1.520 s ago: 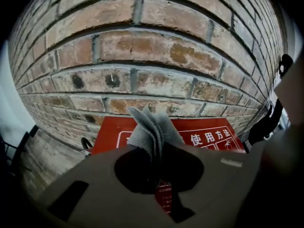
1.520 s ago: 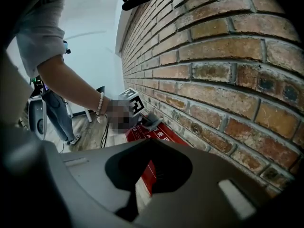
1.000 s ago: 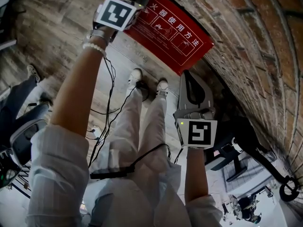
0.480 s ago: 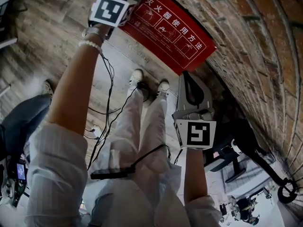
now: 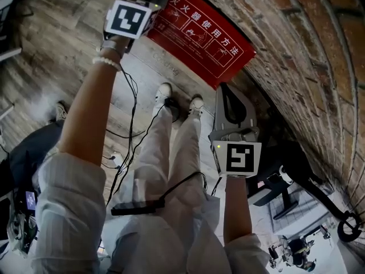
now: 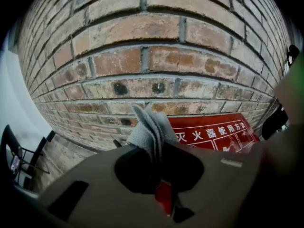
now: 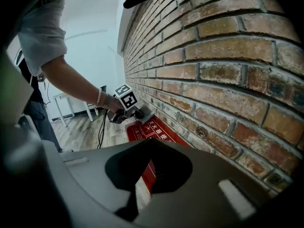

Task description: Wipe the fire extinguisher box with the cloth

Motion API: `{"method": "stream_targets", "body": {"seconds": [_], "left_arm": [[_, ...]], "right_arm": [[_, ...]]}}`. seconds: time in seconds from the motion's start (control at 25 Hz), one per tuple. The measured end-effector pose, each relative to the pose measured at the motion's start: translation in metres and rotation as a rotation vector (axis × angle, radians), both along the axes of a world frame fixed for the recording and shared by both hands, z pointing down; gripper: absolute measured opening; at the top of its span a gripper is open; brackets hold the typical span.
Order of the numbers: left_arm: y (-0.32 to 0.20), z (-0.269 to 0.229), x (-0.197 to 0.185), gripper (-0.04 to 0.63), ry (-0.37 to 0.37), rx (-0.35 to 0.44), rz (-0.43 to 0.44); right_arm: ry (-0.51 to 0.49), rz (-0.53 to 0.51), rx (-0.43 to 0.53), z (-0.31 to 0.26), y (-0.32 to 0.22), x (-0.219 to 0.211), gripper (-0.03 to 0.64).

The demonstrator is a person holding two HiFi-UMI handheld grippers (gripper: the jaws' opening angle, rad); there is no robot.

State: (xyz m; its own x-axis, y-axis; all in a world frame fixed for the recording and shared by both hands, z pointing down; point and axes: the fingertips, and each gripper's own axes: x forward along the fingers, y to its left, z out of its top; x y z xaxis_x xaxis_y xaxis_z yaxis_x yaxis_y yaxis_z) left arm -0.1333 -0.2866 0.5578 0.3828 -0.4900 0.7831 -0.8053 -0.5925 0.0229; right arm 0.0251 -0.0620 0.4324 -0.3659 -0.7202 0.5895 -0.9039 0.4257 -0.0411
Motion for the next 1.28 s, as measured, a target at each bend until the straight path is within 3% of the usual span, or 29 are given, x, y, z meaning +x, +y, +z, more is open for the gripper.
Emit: {"method": "stream_targets", "body": {"seconds": [0.32, 0.64, 0.96, 1.28], "left_arm": [[0.057, -0.054, 0.029, 0.012, 0.076, 0.053, 0.054], [0.126, -0.096, 0.095, 0.012, 0.193, 0.045, 0.163], [0.194, -0.090, 0.163, 0.012, 0.246, -0.032, 0.290], [0.248, -0.070, 0.201, 0.012, 0.278, -0.130, 0.332]], "right_arm": [[0.014, 0.014, 0.028, -0.026, 0.011, 0.024, 0.008], [0.020, 0.022, 0.041, -0.045, 0.028, 0.048, 0.008], [0.043, 0.031, 0.037, -0.040, 0.048, 0.075, 0.008], [0.061, 0.046, 0.026, -0.033, 0.072, 0.096, 0.008]]}}
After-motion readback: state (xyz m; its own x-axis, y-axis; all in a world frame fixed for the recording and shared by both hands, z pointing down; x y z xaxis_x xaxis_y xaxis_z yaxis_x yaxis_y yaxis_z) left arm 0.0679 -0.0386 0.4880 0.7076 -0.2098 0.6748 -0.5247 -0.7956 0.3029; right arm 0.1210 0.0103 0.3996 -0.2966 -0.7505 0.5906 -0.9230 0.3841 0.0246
